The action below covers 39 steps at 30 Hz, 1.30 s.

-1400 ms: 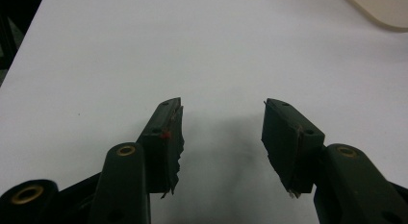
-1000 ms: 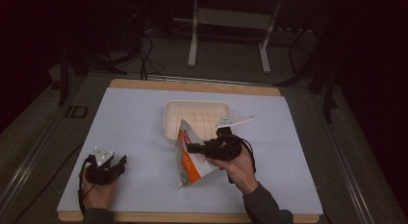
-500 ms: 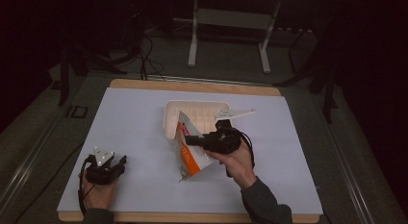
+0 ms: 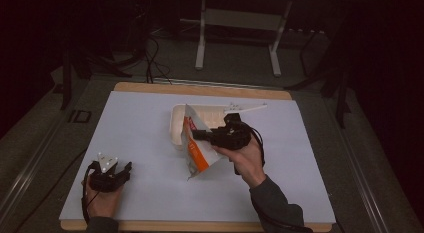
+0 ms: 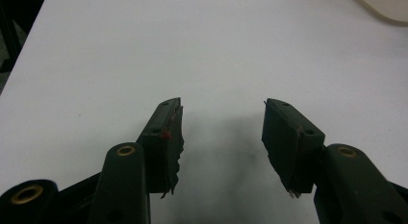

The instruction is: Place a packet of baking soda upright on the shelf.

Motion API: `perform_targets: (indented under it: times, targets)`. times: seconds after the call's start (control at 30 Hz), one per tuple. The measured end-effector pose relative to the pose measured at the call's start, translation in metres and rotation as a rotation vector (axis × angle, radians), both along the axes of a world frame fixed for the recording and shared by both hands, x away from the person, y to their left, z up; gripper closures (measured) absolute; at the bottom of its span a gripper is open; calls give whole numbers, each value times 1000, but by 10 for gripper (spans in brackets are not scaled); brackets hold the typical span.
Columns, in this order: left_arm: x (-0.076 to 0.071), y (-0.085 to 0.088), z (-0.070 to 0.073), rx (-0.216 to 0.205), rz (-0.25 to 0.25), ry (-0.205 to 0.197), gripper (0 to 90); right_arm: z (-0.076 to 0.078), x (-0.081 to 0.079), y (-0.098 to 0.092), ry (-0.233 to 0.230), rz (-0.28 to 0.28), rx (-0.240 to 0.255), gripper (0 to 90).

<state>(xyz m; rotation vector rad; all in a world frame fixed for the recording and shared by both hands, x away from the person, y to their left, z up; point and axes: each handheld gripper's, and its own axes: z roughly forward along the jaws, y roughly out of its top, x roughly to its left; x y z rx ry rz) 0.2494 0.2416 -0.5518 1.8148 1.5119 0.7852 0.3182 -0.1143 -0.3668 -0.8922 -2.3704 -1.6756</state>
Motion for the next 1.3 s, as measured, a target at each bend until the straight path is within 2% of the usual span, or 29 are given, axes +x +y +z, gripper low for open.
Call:
perform_targets:
  times: [0.23, 0.47, 0.87, 1.07, 1.3]
  targets:
    - [0, 0, 0, -4, -13, 2, 521, 10, 5, 2, -17, -15, 7, 900]
    - [0, 0, 0, -10, -19, 0, 529, 20, 11, 11, -41, -32, -9, 900]
    - [0, 0, 0, -5, -26, 0, 541, 33, 19, 16, -54, -51, 2, 900]
    - [0, -1, 0, 0, -30, 2, 540, 38, 30, 18, -65, -92, 9, 900]
    - [0, -1, 0, 1, -31, 4, 534, 36, 44, 20, -58, -142, 5, 900]
